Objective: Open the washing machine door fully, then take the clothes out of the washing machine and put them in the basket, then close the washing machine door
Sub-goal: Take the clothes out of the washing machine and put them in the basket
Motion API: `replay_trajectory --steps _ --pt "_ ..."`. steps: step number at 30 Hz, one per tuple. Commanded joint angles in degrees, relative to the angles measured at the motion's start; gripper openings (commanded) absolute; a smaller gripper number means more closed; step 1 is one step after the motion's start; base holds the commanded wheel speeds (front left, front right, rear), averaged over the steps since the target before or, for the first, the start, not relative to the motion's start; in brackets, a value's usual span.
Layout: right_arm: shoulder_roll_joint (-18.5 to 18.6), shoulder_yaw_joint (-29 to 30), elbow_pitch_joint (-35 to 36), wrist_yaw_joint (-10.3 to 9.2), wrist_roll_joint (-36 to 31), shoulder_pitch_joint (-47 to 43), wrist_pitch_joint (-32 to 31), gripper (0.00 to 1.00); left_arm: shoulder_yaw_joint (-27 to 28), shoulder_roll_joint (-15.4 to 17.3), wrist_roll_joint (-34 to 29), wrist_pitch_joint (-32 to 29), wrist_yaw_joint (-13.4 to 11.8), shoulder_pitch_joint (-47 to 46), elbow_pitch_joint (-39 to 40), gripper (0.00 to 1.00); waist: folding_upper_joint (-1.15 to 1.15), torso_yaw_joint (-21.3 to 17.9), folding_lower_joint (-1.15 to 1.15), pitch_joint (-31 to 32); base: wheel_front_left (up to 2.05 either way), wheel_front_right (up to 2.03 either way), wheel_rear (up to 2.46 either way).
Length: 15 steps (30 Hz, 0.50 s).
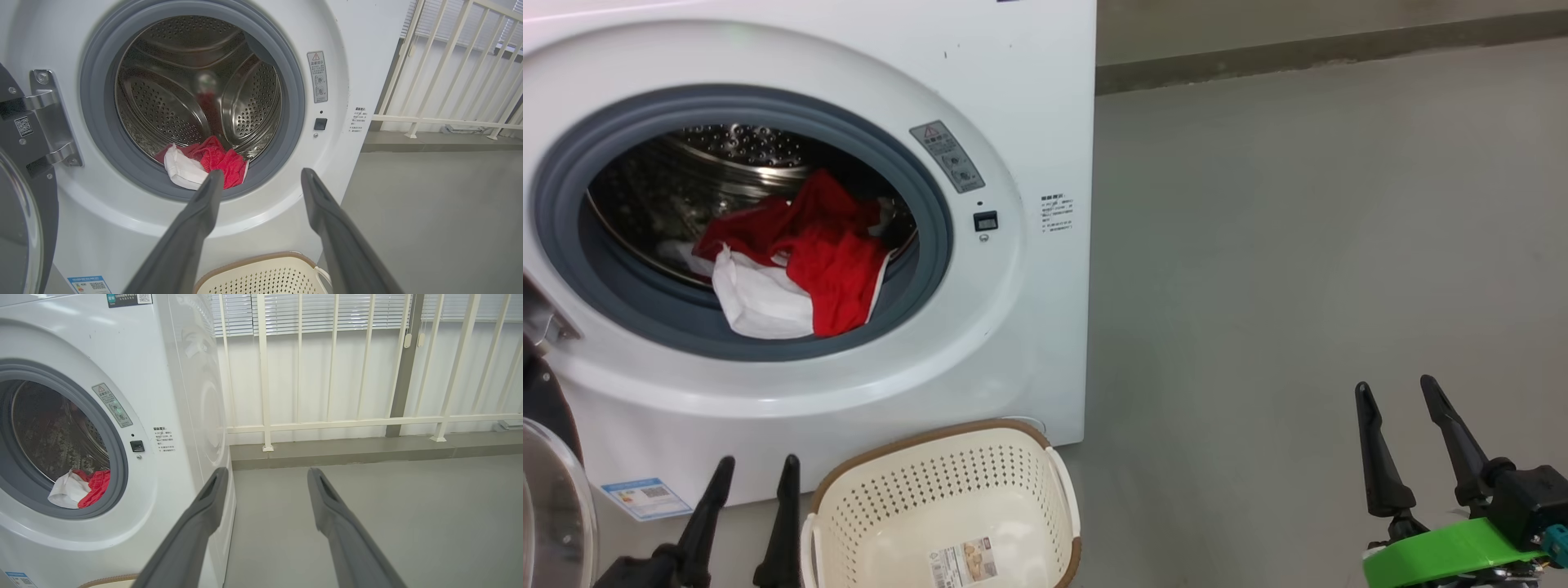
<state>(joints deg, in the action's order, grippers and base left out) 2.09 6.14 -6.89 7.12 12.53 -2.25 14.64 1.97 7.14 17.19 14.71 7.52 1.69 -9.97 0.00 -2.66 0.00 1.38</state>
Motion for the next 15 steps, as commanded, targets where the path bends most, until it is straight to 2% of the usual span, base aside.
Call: replay_trajectory --steps 1,15 --pt "0.8 -1.9 1.8 0.36 -0.3 1.9 0.4 1.0 2.5 0.4 -0.9 0.3 0.0 -3.6 1.0 1.0 0.0 0.5 0.0 -0.7 0.0 0.0 0.0" --pt "0.8 -3.1 3.0 0.36 -0.8 6.8 0.4 1.0 1.2 0.9 -0.5 0.3 0.0 -13.6 -2.2 1.0 0.0 2.2 0.0 -8.6 0.0 0.0 0.0"
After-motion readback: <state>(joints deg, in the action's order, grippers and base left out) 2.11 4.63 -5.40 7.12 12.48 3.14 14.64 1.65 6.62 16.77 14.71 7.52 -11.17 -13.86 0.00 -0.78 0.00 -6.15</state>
